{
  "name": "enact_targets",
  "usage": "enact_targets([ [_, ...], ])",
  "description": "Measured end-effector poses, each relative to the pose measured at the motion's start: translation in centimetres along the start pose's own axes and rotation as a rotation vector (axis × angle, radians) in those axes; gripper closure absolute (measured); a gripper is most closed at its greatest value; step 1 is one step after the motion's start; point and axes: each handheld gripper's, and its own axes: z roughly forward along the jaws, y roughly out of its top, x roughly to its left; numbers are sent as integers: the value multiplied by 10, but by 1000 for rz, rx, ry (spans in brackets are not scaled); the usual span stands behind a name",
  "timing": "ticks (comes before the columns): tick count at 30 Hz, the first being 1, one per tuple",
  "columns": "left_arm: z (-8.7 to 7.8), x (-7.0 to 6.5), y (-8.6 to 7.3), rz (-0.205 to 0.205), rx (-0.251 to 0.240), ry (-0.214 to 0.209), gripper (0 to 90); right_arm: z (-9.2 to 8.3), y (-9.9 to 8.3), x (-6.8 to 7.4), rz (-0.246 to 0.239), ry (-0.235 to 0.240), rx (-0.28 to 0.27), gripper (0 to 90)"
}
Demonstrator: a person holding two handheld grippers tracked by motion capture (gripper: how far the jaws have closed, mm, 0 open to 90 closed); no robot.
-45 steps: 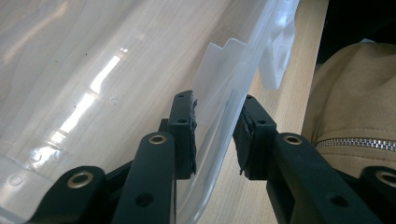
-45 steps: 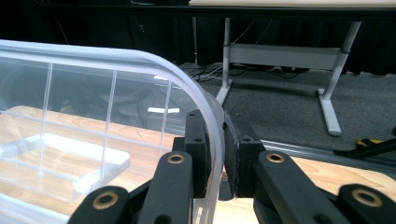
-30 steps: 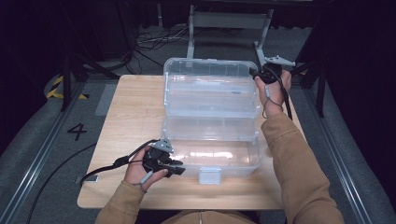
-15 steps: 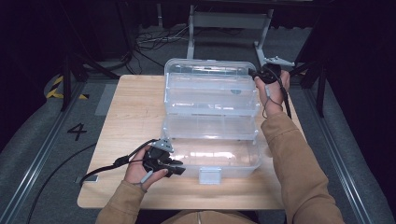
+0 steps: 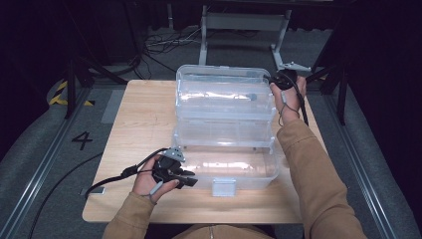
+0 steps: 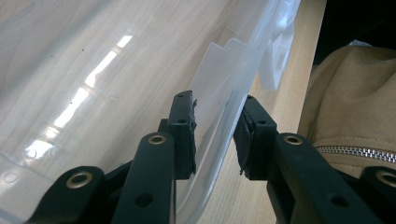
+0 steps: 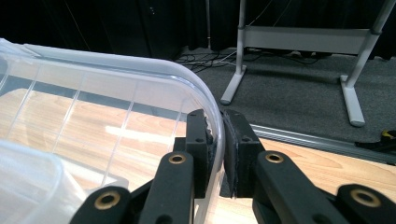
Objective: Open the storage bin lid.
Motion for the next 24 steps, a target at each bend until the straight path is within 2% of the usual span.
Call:
enact_targets([
  [15,0,0,0,2,0,0,705,10,-6,-6,-21,20,18,823],
  [19,0,0,0,0,0,-2,705,12,-3,-6,-43,28,36,824],
  [24,0,0,0,1,0,-2,705,13,-3,-8,-37,39,45,823],
])
